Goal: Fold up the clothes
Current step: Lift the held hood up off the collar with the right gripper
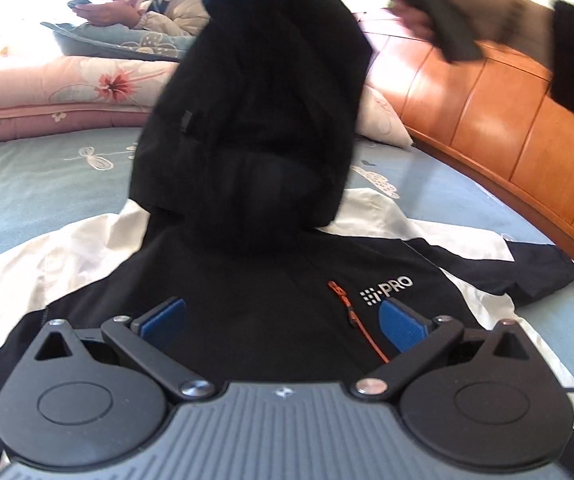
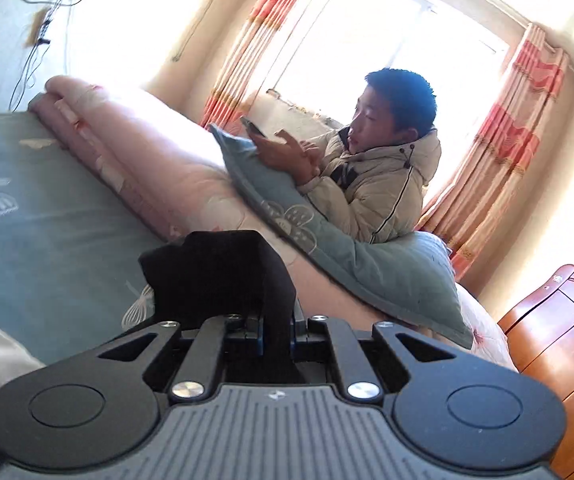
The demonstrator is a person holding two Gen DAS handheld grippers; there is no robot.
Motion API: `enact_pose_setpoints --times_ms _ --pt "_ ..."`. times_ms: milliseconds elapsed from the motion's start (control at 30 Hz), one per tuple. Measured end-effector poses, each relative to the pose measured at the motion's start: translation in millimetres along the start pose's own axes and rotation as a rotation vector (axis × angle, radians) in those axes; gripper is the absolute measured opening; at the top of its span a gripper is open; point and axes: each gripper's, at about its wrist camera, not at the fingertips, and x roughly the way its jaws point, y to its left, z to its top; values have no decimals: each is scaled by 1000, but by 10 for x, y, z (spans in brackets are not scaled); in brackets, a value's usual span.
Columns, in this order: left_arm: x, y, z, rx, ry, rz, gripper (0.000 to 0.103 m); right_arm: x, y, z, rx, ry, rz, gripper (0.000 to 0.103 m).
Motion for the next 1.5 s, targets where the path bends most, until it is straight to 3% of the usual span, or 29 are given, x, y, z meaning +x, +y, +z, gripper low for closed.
enact_pose_setpoints --times_ms 233,367,467,600,700,867,933,1033,1100,1233,1300,1367,1433,1500 --pt "102 80 -56 -39 16 -22 102 628 258 21 -91 -31 -88 12" --pt "201 167 -85 -97 33 -77 102 590 271 58 -65 -107 -92 12" --pt "252 151 -96 -98 44 -77 102 546 245 114 -72 -123 -103 12" --pt "228 101 -113 -72 0 -119 102 377 197 47 -15 -134 -35 12" --pt "177 59 -86 -47 -64 -82 102 235 172 -65 -5 -124 7 12" --pt "188 156 86 -36 -189 -20 102 -159 -37 -151 -20 -128 163 12" --pt "298 297 214 -74 -219 -81 102 -324 -145 -183 -24 -133 222 12" --pt "645 555 379 -189 -211 -305 102 -466 -299 -247 -8 -134 257 12" --pt "950 646 463 -227 -167 -306 102 -502 -385 -301 -3 -129 253 12" --pt "1306 687 589 -154 -196 -210 103 -453 -414 -483 -58 -100 206 12" --pt "1456 654 609 -116 -169 -185 103 -360 -391 -591 -68 -63 180 15" --pt "1449 570 571 -90 -139 -161 103 -286 -356 -700 -81 -44 125 27" --pt "1370 470 510 -55 -113 -149 102 -289 -365 -776 -73 -48 126 29" --pt "1175 395 418 24 -90 -193 102 -365 -379 -829 -74 -72 120 29"
